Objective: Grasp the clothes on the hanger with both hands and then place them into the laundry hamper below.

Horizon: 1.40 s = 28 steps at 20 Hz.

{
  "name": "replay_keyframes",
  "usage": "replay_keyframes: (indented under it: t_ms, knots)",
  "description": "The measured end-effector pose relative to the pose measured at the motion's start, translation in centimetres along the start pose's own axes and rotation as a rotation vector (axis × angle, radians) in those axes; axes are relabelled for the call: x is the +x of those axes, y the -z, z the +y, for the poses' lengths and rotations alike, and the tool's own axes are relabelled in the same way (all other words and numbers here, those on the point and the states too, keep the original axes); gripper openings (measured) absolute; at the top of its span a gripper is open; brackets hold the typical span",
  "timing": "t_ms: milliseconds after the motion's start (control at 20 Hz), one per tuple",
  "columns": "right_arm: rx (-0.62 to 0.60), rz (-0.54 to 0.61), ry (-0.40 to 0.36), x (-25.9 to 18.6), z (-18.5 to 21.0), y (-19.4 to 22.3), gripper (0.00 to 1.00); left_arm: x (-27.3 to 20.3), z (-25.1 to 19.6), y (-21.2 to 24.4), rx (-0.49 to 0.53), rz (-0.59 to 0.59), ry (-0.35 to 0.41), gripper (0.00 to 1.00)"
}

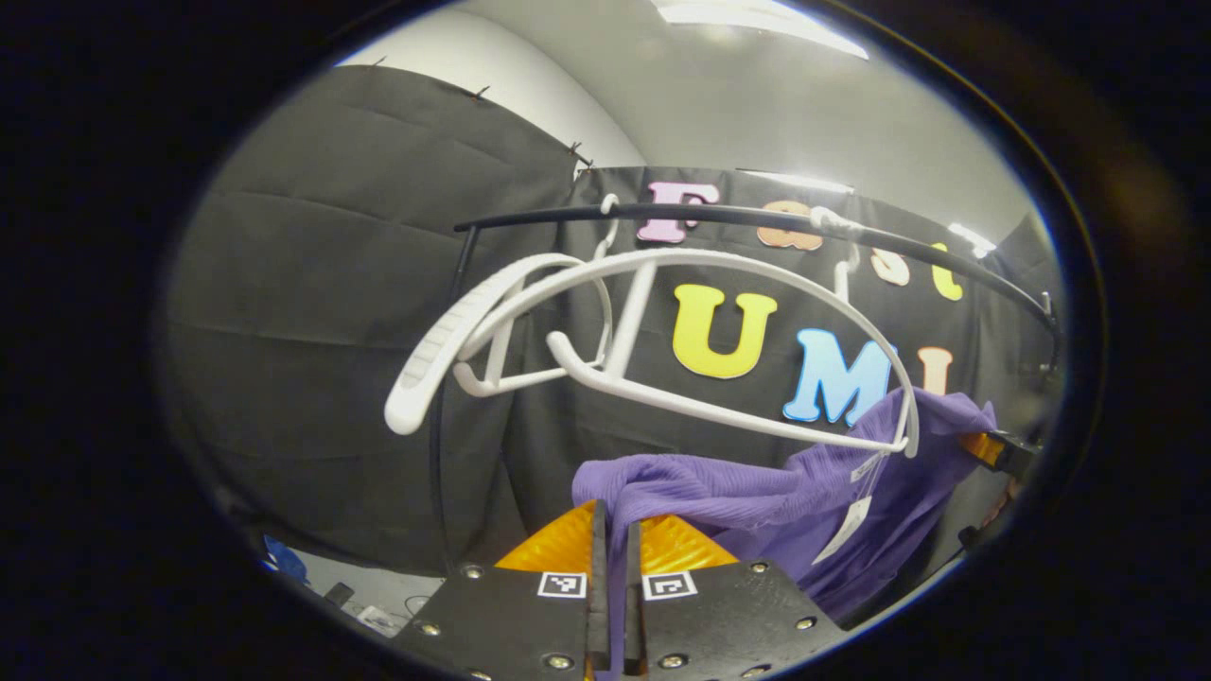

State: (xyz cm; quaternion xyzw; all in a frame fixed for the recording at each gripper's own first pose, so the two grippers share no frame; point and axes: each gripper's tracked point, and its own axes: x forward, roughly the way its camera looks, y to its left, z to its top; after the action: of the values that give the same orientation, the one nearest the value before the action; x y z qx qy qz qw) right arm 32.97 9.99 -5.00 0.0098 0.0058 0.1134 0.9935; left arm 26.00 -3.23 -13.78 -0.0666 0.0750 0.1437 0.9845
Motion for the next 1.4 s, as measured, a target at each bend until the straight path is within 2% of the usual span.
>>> replay_keyframes:
  t_ms: [100, 200, 350, 550, 700, 1000, 1300, 1350, 1400]
  knots:
    - [-0.006, 0.022, -0.001, 0.7, 0.6, 0.5, 0.00, 0.3, -0.8, 0.6, 0.012, 0.014, 0.000, 0.06]
    - [0.005, 0.049, -0.006, 1.0, -0.5, 1.4, 0.00, 0.7, -1.7, 1.1, 0.020, 0.029, -0.005, 0.06]
    - [-0.010, 0.083, -0.045, 0.8, -0.3, 2.8, 0.00, 1.5, -2.9, 2.5, 0.036, 0.068, -0.006, 0.06]
    - [-0.026, 0.118, -0.109, -0.9, 2.1, 4.7, 0.00, -0.2, -3.8, 3.3, 0.048, 0.090, 0.013, 0.07]
    - [-0.019, 0.146, -0.113, -3.1, 3.0, 5.5, 0.00, -2.0, -3.3, 3.8, 0.053, 0.105, 0.040, 0.06]
    - [-0.029, 0.197, -0.031, -7.9, 4.1, 5.3, 0.00, -4.7, 0.4, 3.6, 0.042, 0.123, 0.130, 0.06]
    - [-0.032, 0.194, 0.114, -16.8, 7.5, 3.6, 0.00, -7.7, 5.6, 4.3, 0.063, 0.136, 0.278, 0.06]
    - [-0.045, 0.203, 0.138, -18.6, 8.0, 3.5, 0.00, -8.3, 6.3, 4.6, 0.066, 0.140, 0.305, 0.14]
    - [-0.050, 0.209, 0.159, -20.3, 8.6, 3.6, 0.01, -8.9, 7.1, 5.2, 0.084, 0.143, 0.327, 0.14]
